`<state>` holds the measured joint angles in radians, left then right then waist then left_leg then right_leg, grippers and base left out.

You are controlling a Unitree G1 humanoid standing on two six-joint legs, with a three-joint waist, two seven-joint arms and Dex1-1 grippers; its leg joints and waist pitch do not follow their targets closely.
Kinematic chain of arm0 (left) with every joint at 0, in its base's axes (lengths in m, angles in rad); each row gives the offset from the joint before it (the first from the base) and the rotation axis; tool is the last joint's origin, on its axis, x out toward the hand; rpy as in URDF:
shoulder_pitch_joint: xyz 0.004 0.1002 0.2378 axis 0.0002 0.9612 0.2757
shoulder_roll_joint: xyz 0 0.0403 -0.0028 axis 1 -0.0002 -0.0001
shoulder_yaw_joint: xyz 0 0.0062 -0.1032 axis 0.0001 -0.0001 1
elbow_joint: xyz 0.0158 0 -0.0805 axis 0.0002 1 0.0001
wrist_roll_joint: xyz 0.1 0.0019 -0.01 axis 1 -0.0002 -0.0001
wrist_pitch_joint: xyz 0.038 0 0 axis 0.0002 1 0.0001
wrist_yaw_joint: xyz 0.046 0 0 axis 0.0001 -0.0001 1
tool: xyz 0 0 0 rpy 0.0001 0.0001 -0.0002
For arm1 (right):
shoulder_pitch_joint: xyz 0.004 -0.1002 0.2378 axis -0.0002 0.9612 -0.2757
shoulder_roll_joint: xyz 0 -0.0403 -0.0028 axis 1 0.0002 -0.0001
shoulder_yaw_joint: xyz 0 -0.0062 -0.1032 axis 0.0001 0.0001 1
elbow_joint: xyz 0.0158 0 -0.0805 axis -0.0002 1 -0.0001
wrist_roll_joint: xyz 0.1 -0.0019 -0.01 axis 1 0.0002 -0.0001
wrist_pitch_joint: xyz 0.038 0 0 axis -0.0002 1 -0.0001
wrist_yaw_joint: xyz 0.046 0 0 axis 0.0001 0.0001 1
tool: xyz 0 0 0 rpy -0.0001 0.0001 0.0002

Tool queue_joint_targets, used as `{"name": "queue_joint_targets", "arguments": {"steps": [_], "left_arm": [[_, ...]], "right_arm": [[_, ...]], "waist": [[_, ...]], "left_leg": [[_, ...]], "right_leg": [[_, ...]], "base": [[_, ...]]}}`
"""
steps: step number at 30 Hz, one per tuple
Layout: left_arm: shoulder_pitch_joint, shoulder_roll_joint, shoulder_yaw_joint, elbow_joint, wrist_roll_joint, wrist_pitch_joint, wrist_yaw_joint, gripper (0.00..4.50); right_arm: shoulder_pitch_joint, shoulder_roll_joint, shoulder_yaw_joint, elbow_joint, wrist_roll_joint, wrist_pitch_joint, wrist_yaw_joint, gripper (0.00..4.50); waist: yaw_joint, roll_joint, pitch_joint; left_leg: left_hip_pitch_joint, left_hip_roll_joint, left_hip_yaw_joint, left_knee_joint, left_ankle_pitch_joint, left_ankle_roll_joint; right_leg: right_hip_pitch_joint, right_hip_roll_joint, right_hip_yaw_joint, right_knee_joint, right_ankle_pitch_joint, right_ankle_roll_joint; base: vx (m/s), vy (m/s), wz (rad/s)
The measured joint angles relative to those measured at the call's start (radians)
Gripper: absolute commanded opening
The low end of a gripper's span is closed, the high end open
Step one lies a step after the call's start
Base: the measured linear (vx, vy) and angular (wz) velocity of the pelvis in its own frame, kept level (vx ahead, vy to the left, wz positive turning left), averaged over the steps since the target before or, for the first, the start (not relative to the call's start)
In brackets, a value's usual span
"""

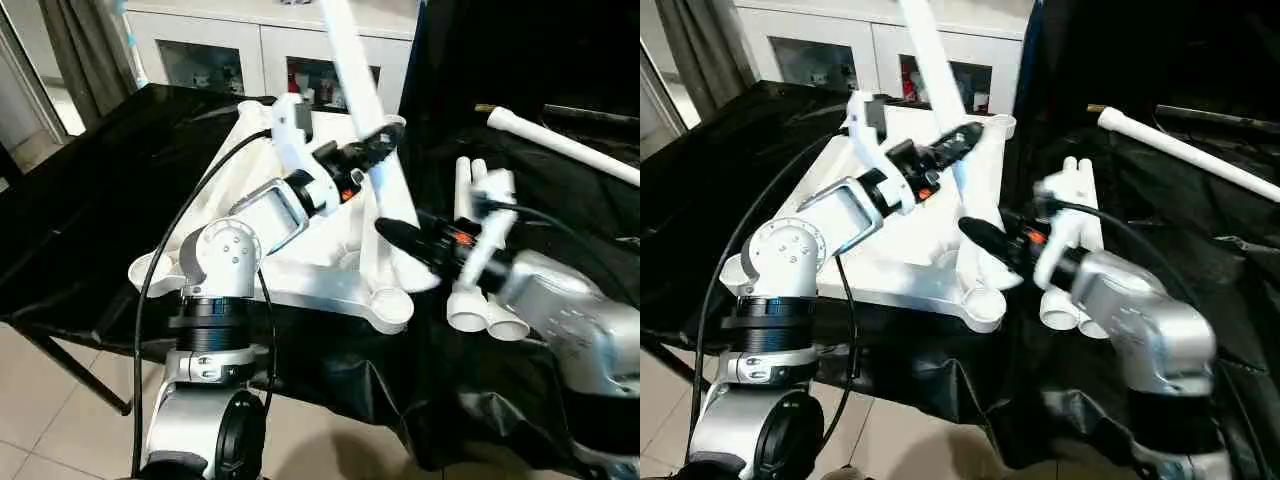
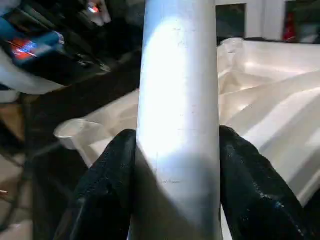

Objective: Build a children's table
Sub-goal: Insert table leg to table base

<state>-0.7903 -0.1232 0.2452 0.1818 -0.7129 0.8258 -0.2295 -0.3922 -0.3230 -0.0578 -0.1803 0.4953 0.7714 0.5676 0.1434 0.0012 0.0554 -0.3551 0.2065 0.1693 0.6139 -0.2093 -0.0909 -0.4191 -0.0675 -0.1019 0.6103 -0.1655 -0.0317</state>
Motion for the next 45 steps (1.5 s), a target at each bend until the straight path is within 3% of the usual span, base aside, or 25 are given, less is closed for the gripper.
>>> {"name": "queue_joint_targets", "arguments": {"steps": [12,21,26,28,29,30,38,45], "left_arm": [[0.001,-0.005,0.014,-0.011,0.003,0.002,0.070,2.10],[0.008,0.013,-0.072,-0.014,0.093,-0.070,0.046,1.91],[0.008,0.017,-0.085,-0.015,0.108,-0.108,0.028,1.87],[0.008,0.020,-0.085,-0.019,0.110,-0.113,0.022,1.86],[0.008,0.024,-0.085,-0.020,0.110,-0.117,0.017,1.86],[0.007,0.029,-0.085,-0.020,0.109,-0.121,0.012,1.86],[0.002,0.089,-0.116,0.002,0.118,-0.127,-0.094,1.86],[-0.031,0.180,-0.148,0.065,0.121,-0.131,-0.228,1.86]], "right_arm": [[-0.007,0.054,0.122,-0.013,-0.142,-0.041,-0.128,1.88],[-0.011,0.054,0.139,-0.012,-0.178,-0.046,-0.149,1.88],[-0.022,0.066,0.131,-0.011,-0.181,-0.049,-0.149,1.88],[-0.025,0.076,0.122,-0.008,-0.173,-0.049,-0.149,1.88],[-0.031,0.076,0.116,-0.002,-0.166,-0.049,-0.148,2.44],[-0.036,0.076,0.111,0.002,-0.155,-0.049,-0.145,2.58],[-0.079,0.034,0.053,0.000,-0.048,-0.021,-0.028,3.17],[-0.107,-0.056,0.009,-0.004,0.092,0.106,0.101,3.87]], "waist": [[-0.001,0.000,0.000],[-0.001,0.000,0.000],[-0.002,0.000,0.000],[-0.002,0.000,0.000],[-0.002,0.000,0.000],[-0.002,0.000,0.000],[-0.001,0.000,0.000],[-0.002,0.000,0.000]], "left_leg": [[-0.002,0.000,-0.001,0.000,-0.002,-0.002],[-0.002,0.000,-0.001,0.000,-0.003,-0.005],[-0.002,0.000,-0.001,0.000,-0.003,-0.005],[-0.002,0.000,-0.001,0.000,-0.003,-0.005],[-0.002,0.000,-0.001,0.000,-0.003,-0.005],[-0.002,0.000,-0.001,0.000,-0.003,-0.005],[-0.002,0.000,-0.001,0.000,-0.003,-0.004],[-0.001,0.000,-0.001,0.000,-0.003,-0.004]], "right_leg": [[-0.001,0.000,0.000,-0.001,0.000,0.001],[-0.001,0.000,0.000,-0.001,0.001,0.002],[-0.001,0.000,0.000,-0.001,0.001,0.002],[-0.001,0.000,0.000,-0.001,0.001,0.002],[-0.001,0.000,0.000,-0.001,0.001,0.002],[-0.001,0.000,0.000,-0.001,0.001,0.002],[-0.001,0.000,0.000,-0.001,0.001,0.002],[-0.001,0.000,0.001,0.000,0.001,0.001]], "base": [[0.000,0.000,0.00],[0.000,0.000,0.00],[0.000,0.000,0.00],[0.000,0.000,0.00],[0.000,0.000,0.00],[0.000,0.000,0.00],[0.000,0.000,0.00],[0.000,0.000,0.00]]}}
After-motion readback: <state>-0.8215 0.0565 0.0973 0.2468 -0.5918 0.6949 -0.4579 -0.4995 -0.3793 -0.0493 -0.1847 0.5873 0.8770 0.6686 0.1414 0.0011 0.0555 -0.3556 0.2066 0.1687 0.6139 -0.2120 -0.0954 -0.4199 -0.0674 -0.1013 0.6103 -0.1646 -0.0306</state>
